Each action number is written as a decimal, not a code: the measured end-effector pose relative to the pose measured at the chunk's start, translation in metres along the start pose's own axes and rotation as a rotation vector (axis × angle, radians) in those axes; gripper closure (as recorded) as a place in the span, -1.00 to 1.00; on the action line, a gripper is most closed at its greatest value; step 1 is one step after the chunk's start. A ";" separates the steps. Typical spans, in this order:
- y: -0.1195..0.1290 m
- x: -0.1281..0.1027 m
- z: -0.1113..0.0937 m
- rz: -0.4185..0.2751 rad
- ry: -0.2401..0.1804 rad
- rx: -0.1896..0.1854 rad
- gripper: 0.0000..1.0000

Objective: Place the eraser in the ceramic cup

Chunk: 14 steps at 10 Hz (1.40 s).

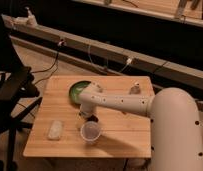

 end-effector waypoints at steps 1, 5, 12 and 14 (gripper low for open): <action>-0.001 0.001 -0.002 0.003 0.000 0.002 -0.01; -0.005 0.003 -0.012 0.012 0.001 0.005 0.83; -0.003 0.007 -0.019 0.007 0.011 0.002 1.00; -0.016 -0.005 -0.041 0.032 -0.070 0.013 1.00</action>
